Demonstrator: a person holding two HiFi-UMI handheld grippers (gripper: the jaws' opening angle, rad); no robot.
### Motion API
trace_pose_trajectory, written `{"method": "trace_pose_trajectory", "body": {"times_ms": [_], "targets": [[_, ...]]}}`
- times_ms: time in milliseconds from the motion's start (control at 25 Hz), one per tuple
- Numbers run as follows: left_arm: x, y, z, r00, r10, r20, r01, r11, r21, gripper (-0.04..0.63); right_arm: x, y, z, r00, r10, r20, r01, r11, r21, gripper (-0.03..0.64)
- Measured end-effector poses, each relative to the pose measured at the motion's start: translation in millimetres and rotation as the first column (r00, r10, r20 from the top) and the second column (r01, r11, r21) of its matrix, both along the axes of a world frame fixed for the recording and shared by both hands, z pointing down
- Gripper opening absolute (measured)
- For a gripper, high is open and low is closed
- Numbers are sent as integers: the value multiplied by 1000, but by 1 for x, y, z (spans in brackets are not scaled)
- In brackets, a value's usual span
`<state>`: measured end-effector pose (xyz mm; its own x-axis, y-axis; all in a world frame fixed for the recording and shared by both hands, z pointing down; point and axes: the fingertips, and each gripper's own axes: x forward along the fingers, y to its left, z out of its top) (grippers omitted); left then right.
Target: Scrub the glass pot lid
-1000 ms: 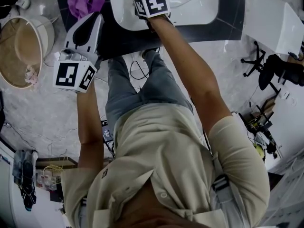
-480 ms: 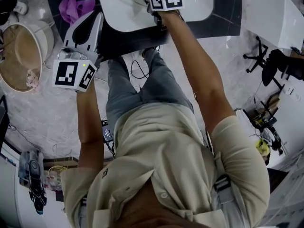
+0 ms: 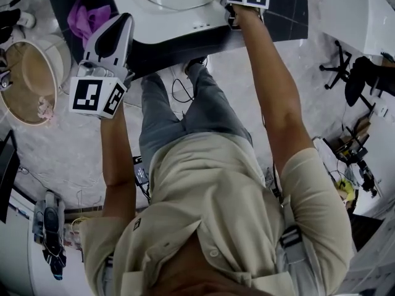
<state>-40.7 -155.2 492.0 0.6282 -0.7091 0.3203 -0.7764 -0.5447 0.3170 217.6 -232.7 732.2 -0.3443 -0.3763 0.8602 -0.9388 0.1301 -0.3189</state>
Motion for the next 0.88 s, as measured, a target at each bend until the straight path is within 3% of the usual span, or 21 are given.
{"method": "trace_pose_trajectory", "body": {"times_ms": [480, 880], "targets": [[13, -2, -36, 999, 28, 42, -30, 999, 33, 15, 9, -10, -16, 1000, 19, 20, -19, 1000, 17, 43], [17, 5, -76, 996, 56, 69, -62, 995, 79, 16, -12, -22, -87, 997, -43, 62, 36, 993, 113, 43]]}}
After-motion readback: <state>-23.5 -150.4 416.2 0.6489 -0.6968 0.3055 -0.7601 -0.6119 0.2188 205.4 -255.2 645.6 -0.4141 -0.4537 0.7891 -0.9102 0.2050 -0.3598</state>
